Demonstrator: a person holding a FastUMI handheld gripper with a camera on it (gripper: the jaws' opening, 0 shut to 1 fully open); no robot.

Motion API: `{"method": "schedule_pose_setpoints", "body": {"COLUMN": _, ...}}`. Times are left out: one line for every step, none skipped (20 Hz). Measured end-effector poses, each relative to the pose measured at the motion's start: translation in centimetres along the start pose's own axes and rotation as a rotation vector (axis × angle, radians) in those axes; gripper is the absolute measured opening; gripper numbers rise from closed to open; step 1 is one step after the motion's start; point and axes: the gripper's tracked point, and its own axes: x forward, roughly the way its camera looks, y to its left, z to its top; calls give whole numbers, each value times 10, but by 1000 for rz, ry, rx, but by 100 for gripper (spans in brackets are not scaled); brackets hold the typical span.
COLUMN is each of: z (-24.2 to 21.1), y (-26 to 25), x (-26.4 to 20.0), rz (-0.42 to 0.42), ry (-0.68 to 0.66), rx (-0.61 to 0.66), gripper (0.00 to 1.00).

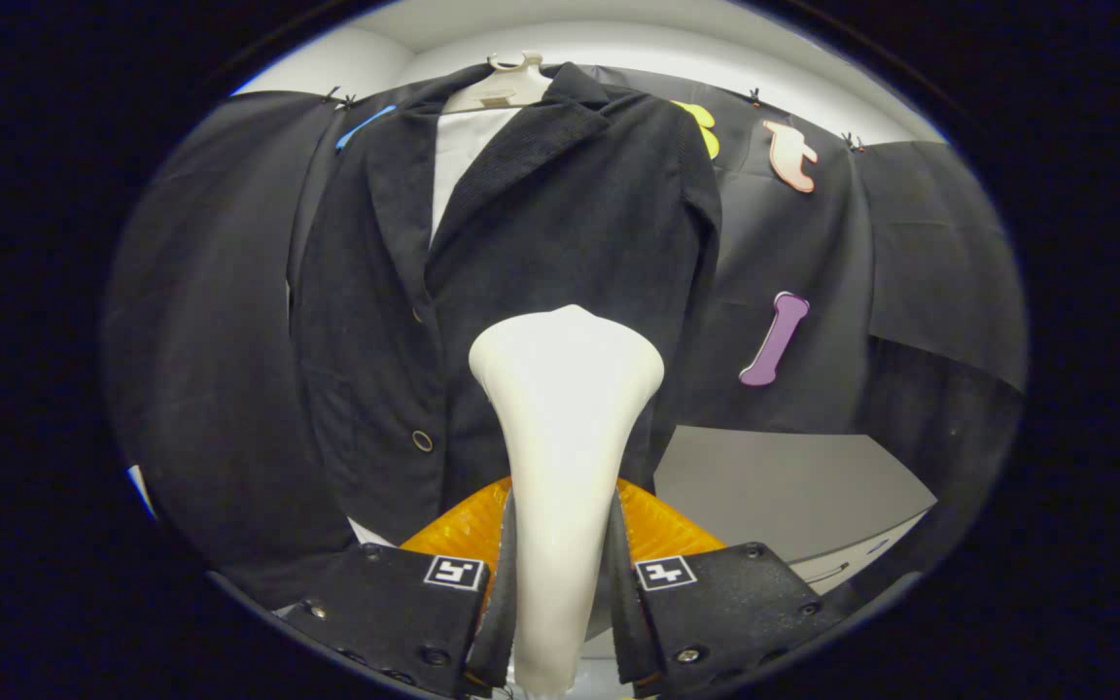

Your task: Iron the clothes twice with a garment steamer, once on the left side and once on the right side.

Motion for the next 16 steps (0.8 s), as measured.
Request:
{"method": "schedule_pose_setpoints", "body": {"z": -7, "y": 1, "x": 0, "rz": 3, "ry": 9, "rx": -3, "gripper": 43}}
{"method": "schedule_pose_setpoints", "body": {"z": -13, "y": 1, "x": 1, "rz": 4, "ry": 18, "rx": -5, "gripper": 43}}
{"method": "schedule_pose_setpoints", "body": {"z": -18, "y": 1, "x": 1, "rz": 5, "ry": 25, "rx": -8, "gripper": 43}}
{"method": "schedule_pose_setpoints", "body": {"z": -24, "y": 1, "x": 1, "rz": 3, "ry": 33, "rx": -16, "gripper": 43}}
{"method": "schedule_pose_setpoints", "body": {"z": -30, "y": 2, "x": 1, "rz": 1, "ry": 41, "rx": -15, "gripper": 43}}
{"method": "schedule_pose_setpoints", "body": {"z": -37, "y": 2, "x": 1, "rz": -1, "ry": 53, "rx": -16, "gripper": 43}}
{"method": "schedule_pose_setpoints", "body": {"z": -43, "y": 3, "x": 3, "rz": 0, "ry": 64, "rx": -17, "gripper": 43}}
{"method": "schedule_pose_setpoints", "body": {"z": -48, "y": 4, "x": 4, "rz": 2, "ry": 76, "rx": -18, "gripper": 43}}
{"method": "schedule_pose_setpoints", "body": {"z": -53, "y": 6, "x": 5, "rz": 5, "ry": 84, "rx": -19, "gripper": 43}}
{"method": "schedule_pose_setpoints", "body": {"z": -59, "y": 7, "x": 6, "rz": 7, "ry": 92, "rx": -21, "gripper": 43}}
{"method": "schedule_pose_setpoints", "body": {"z": -64, "y": 8, "x": 6, "rz": 8, "ry": 101, "rx": -25, "gripper": 43}}
{"method": "schedule_pose_setpoints", "body": {"z": -69, "y": 9, "x": 6, "rz": 9, "ry": 107, "rx": -24, "gripper": 43}}
{"method": "schedule_pose_setpoints", "body": {"z": -74, "y": 11, "x": 7, "rz": 12, "ry": 116, "rx": -28, "gripper": 43}}
{"method": "schedule_pose_setpoints", "body": {"z": -78, "y": 11, "x": 8, "rz": 14, "ry": 122, "rx": -25, "gripper": 43}}
{"method": "schedule_pose_setpoints", "body": {"z": -82, "y": 12, "x": 8, "rz": 16, "ry": 130, "rx": -26, "gripper": 43}}
{"method": "schedule_pose_setpoints", "body": {"z": -87, "y": 13, "x": 10, "rz": 17, "ry": 138, "rx": -27, "gripper": 43}}
